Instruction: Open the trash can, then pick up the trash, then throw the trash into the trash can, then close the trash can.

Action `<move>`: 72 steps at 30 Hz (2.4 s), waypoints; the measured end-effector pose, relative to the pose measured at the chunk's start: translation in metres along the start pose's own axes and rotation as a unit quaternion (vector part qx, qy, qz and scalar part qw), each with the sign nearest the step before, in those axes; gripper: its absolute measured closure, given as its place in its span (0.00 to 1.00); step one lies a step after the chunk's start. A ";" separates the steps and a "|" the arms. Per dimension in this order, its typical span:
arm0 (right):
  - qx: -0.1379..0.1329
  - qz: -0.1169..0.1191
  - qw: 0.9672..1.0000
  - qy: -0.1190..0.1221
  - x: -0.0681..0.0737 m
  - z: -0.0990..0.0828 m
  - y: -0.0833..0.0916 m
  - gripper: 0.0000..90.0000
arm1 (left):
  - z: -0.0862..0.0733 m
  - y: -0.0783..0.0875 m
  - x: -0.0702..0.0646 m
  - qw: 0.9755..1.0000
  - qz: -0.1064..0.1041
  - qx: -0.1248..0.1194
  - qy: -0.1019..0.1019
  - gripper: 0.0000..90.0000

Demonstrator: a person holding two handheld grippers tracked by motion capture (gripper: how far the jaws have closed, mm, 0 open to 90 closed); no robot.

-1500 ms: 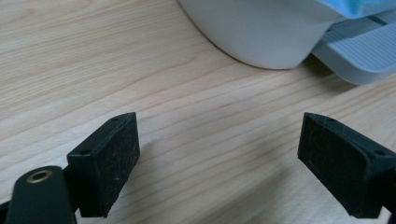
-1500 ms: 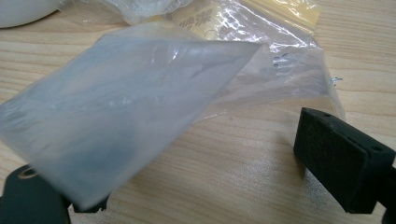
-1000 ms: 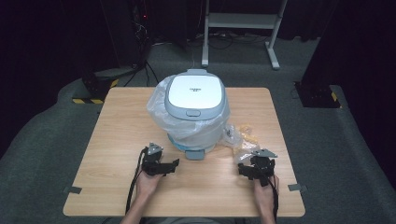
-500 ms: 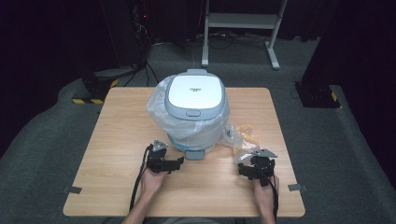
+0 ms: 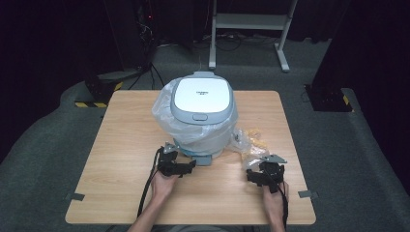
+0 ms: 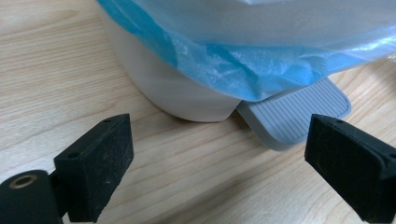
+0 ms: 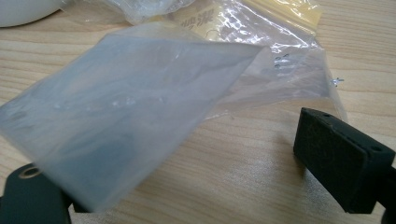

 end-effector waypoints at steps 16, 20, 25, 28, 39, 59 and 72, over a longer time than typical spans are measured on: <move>0.000 0.001 1.000 0.003 0.000 0.000 0.000 0.13 | 0.011 -0.014 -0.006 1.000 0.010 -0.009 0.008 0.09; -0.001 0.001 1.000 0.004 0.000 0.000 0.000 0.13 | 0.012 -0.016 -0.005 1.000 0.015 -0.009 0.008 0.09; 0.000 0.003 1.000 0.005 0.001 0.000 0.000 0.13 | 0.011 -0.017 -0.002 1.000 0.015 -0.004 -0.007 0.08; 0.000 0.004 1.000 0.005 0.001 0.000 0.000 0.13 | 0.011 -0.017 -0.003 1.000 0.015 -0.006 -0.009 0.08; 0.001 0.004 1.000 0.005 0.001 0.000 0.000 0.13 | 0.006 -0.023 0.001 1.000 -0.004 -0.021 0.000 0.07; 0.001 0.003 1.000 0.002 0.001 -0.001 0.001 0.13 | 0.006 -0.029 -0.004 0.999 0.020 0.012 -0.029 0.07; 0.002 0.064 0.998 0.011 -0.003 -0.015 0.021 0.14 | 0.006 -0.028 -0.002 0.999 0.022 0.017 -0.035 0.07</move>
Point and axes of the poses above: each handheld gripper's, and its own axes: y roughly backward along the jaws, z roughly out of its top, x roughly to its left, the point moved 5 cm from there along -y, roughly forward along the jaws, and after that the axes turned 7 degrees about -y, right-handed, at the moved point
